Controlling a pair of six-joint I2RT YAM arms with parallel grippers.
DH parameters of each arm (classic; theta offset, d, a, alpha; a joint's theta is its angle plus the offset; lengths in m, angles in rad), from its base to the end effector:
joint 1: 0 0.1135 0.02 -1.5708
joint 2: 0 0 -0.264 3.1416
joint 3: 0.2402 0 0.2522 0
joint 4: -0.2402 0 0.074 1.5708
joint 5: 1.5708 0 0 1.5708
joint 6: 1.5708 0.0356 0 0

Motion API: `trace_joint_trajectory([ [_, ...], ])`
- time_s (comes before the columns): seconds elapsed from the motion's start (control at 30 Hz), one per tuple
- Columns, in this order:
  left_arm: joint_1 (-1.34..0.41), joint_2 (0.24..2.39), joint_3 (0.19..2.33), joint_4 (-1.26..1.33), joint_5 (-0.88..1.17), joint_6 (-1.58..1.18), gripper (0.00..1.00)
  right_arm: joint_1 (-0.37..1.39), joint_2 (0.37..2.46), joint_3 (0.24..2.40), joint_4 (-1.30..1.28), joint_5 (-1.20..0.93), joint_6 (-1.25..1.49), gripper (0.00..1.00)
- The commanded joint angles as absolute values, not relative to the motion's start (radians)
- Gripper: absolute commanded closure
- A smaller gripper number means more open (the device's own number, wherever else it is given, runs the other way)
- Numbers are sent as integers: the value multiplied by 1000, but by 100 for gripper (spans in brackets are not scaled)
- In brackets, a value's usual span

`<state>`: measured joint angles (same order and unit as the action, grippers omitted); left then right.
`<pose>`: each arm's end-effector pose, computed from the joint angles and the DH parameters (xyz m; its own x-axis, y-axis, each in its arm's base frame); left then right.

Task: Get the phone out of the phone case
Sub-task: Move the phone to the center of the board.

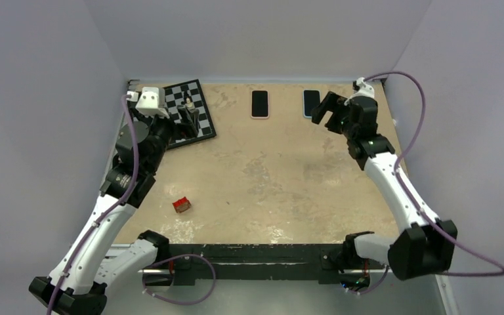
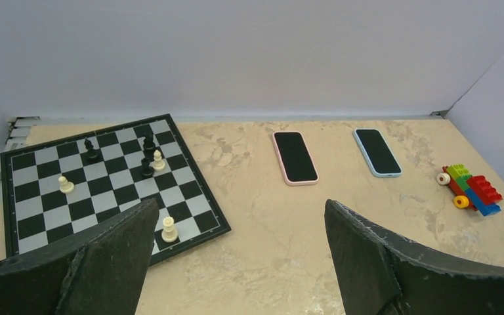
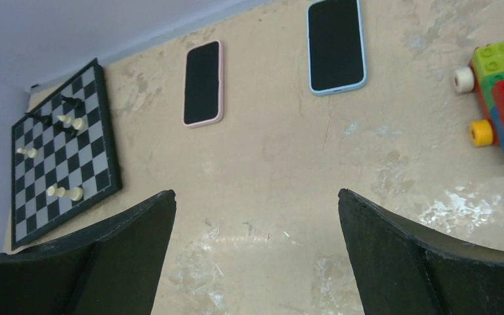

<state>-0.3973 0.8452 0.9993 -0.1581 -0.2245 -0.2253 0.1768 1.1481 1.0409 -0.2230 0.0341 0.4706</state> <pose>0.1749 -0.0648 0.4075 -0.0420 -0.2186 -0.9749 0.1668 0.9606 -0.2225 0.2614 0.0455 0.3522 -0.3498 0.3978 -0.8482 0.0164 0.9078 0.4191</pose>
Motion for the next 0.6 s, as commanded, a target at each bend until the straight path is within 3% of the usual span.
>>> trace_joint_trajectory([
  [0.0,-397,859,1012,-152,-180,-258,0,180,1340,1118,-86,63,556,2],
  [0.27,-397,886,1018,-155,-134,-284,0,175,1883,1585,-197,119,500,2],
  [0.57,-397,892,1031,-164,-109,-296,0,167,2364,2183,-542,263,296,2],
])
